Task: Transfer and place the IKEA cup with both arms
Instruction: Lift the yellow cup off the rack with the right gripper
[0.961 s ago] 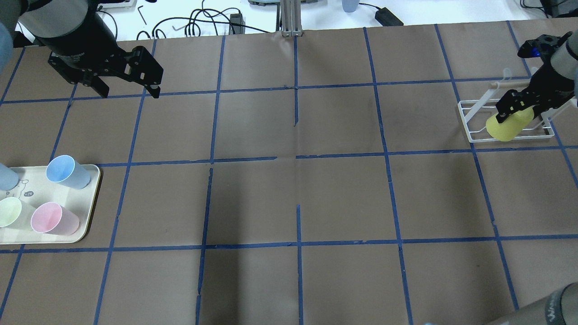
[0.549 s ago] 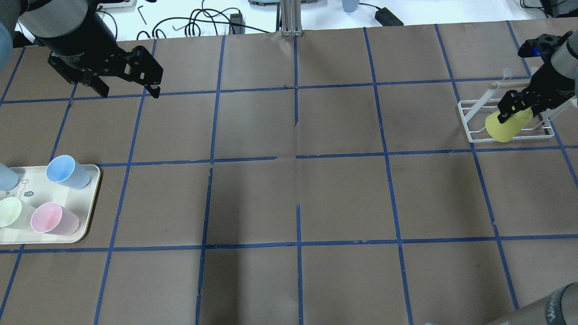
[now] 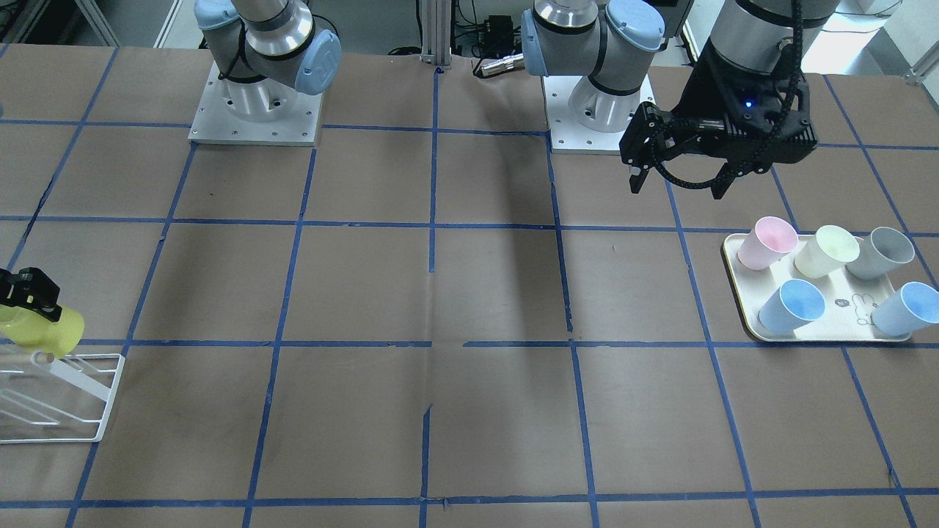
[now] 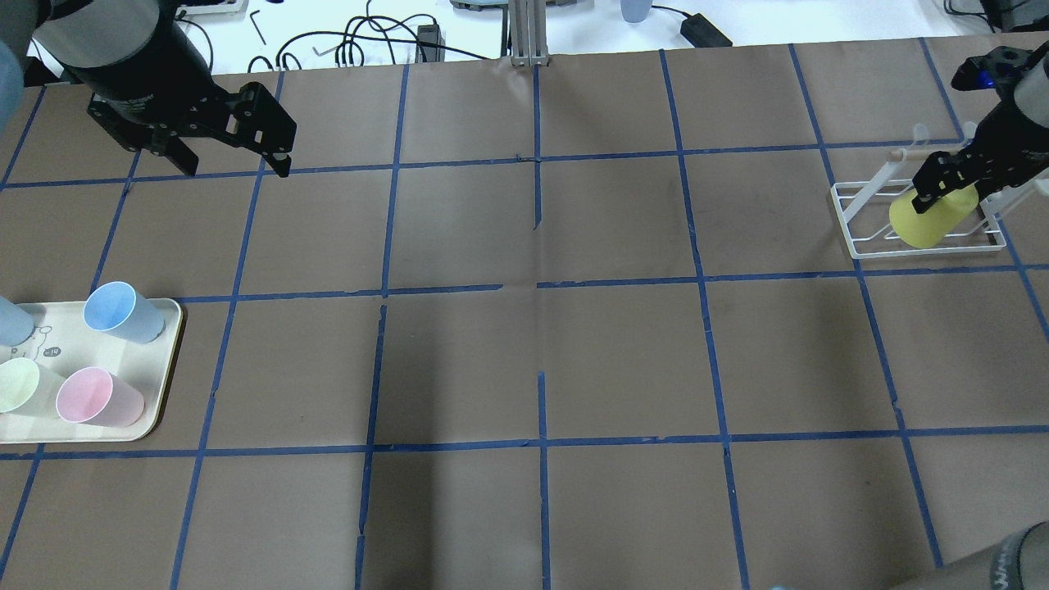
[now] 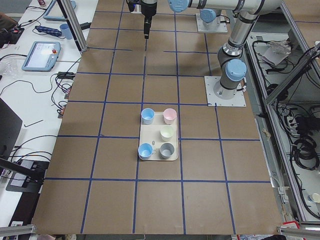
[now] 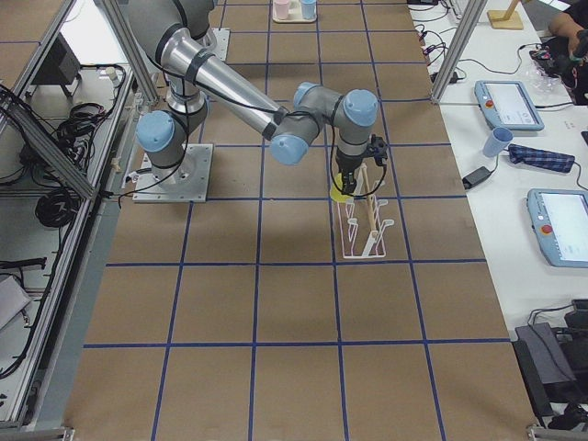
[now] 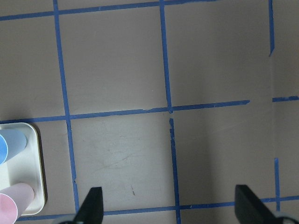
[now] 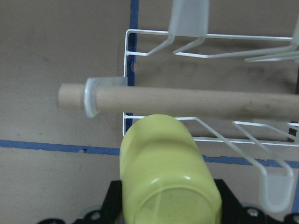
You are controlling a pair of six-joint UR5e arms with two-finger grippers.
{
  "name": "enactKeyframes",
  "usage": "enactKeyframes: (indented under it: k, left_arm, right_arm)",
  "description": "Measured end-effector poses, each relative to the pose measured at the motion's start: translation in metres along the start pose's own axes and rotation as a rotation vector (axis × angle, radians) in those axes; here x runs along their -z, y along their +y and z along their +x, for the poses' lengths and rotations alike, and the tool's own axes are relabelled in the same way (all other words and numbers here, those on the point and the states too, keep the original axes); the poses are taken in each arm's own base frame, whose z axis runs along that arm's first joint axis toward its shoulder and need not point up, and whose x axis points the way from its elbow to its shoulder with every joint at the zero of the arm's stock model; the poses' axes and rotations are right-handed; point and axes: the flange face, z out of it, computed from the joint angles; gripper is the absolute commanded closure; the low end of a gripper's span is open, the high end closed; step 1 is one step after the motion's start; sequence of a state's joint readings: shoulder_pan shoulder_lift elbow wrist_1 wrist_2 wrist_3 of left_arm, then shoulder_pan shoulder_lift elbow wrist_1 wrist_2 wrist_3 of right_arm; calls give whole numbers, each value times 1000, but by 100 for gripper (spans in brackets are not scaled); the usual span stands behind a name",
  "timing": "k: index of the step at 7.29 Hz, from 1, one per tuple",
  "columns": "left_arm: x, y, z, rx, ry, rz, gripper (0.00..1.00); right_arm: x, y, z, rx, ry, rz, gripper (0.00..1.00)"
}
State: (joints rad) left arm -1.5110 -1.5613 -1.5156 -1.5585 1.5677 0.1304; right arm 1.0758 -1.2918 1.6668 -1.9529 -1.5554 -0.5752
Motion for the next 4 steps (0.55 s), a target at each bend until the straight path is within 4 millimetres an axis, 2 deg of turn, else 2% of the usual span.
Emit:
enactKeyframes:
  k: [2,4]
  left_arm:
    - [0,-1,0,0,1,1,0]
    - [0,-3,2,2,28,12,0]
  right_arm:
    - [43,8,-7,-2,-7,-12,66]
    - [94,27,-23,-7,-15,-23,66]
